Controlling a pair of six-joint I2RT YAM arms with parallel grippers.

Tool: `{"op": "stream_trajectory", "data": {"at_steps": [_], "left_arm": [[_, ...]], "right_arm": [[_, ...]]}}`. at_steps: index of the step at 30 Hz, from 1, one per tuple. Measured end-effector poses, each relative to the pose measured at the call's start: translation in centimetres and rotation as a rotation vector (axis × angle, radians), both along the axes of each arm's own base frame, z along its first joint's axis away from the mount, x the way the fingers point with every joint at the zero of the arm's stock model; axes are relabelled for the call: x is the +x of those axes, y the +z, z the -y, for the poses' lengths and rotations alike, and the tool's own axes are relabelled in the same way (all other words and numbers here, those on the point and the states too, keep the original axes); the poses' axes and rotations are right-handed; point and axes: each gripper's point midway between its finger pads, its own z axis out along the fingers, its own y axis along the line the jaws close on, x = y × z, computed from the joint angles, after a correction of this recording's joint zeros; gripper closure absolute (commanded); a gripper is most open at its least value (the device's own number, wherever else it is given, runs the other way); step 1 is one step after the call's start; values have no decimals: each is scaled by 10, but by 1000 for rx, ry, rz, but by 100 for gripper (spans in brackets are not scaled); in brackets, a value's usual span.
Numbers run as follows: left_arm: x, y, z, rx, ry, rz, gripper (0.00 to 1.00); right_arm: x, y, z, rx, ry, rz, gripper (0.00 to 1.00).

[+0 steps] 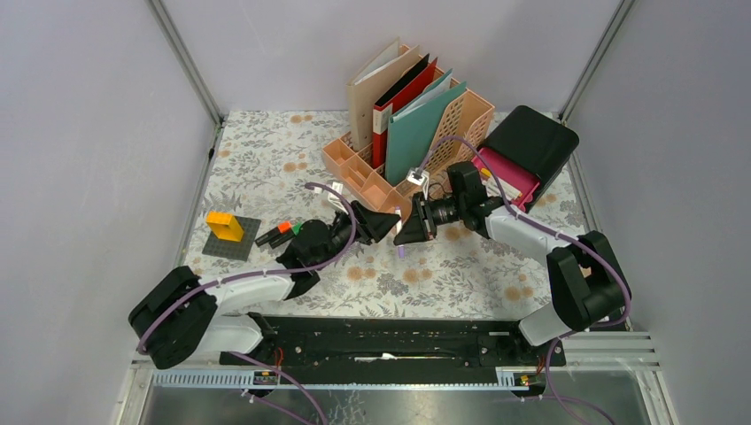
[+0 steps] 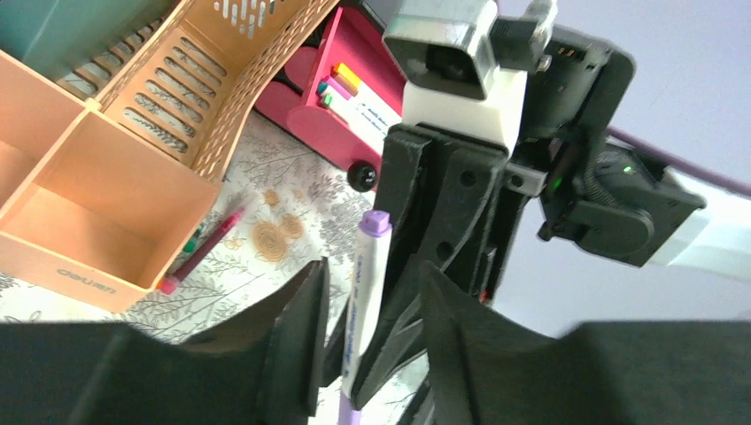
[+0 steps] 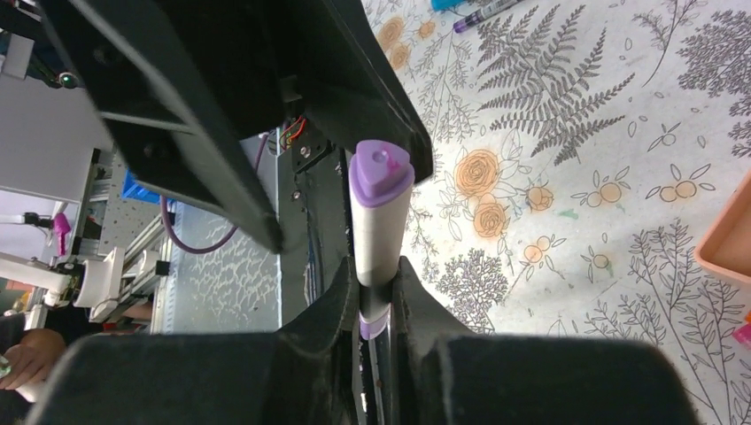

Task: Organize the desk
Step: Pick up the stationery from the center of the board, then place the stationery in the storage box.

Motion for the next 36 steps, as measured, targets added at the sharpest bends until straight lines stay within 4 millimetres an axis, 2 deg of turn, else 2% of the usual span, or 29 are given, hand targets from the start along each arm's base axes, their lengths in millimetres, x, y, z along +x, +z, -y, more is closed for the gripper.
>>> {"op": "stream_trajectory", "data": {"at_steps": [8, 10, 13, 17, 22, 31, 36], "left_arm": [[-4, 20, -18, 38, 34, 69, 8], [-6, 25, -23, 42, 43, 95, 2], [-8, 27, -33, 51, 64, 118, 1], [-10, 16, -46, 94, 94, 113, 1], [-6, 5, -57, 153, 125, 89, 1], [-3, -8, -66, 204, 148, 62, 1], [-2, -13, -68, 221, 151, 51, 1]], "right_arm": [[2, -3, 7, -64, 33, 92, 100], [4, -2, 10, -90, 39, 139, 100], [8, 1, 17, -139, 40, 228, 100], [11, 8, 32, -202, 31, 366, 100], [28, 21, 61, -271, -45, 496, 99], [87, 42, 150, -487, -343, 625, 96], [106, 39, 193, -632, -479, 642, 95]]}}
